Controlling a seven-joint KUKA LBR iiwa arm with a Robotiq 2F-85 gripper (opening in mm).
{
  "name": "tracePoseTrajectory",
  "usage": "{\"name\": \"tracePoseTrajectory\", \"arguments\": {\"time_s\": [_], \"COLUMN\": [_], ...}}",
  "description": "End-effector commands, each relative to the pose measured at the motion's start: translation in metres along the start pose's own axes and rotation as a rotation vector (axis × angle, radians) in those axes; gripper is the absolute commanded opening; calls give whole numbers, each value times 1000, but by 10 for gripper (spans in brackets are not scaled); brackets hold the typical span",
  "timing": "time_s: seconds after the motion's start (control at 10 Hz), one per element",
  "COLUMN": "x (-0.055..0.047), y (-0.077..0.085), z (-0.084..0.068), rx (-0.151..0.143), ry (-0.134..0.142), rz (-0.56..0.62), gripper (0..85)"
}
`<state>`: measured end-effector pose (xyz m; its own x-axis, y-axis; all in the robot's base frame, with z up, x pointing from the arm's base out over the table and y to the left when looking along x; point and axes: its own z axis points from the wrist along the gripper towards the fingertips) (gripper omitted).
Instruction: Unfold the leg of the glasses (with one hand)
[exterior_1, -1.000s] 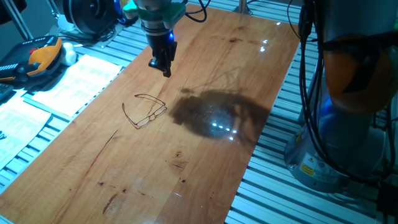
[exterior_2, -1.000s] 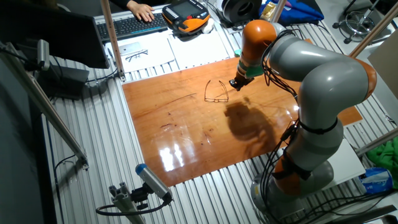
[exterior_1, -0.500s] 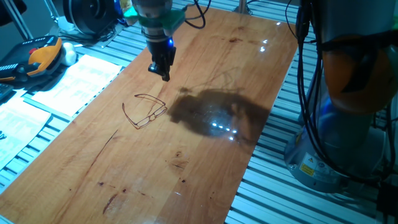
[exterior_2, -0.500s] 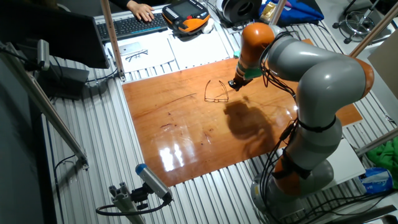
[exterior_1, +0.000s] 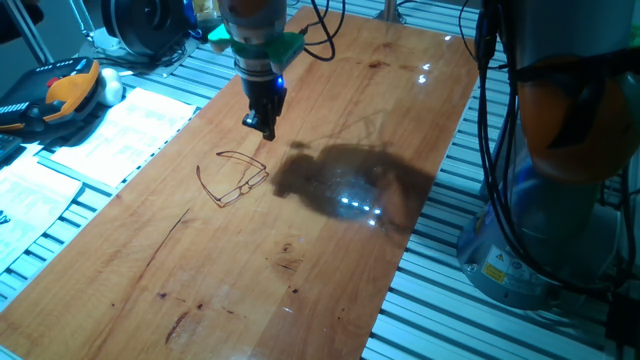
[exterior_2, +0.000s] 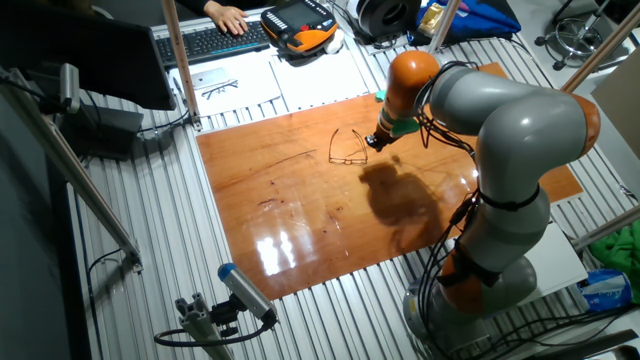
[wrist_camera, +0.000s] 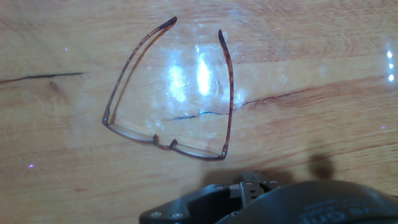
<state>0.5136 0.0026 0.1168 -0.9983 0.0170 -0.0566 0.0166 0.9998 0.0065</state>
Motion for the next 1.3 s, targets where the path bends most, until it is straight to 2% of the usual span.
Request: {"name": "tracePoseTrajectory", "arguments": {"time_s": [0.0,0.2,0.4,0.5,0.8,0.9,1.0,1.1,1.2], "x": [0,0,-2,-1,2,1,1,3,3], "y": [-1,-4,-7,-4,-2,0,4,5,6], "z": [-1,-4,-15,-17,-27,-36,-42,-43,-43], "rx": [-7,-8,3,16,8,9,24,18,19], "ry": [4,12,27,25,29,53,79,102,102], "rz": [3,-2,-8,-10,15,25,35,53,53], "gripper": [0,0,0,0,0,0,0,0,0]}}
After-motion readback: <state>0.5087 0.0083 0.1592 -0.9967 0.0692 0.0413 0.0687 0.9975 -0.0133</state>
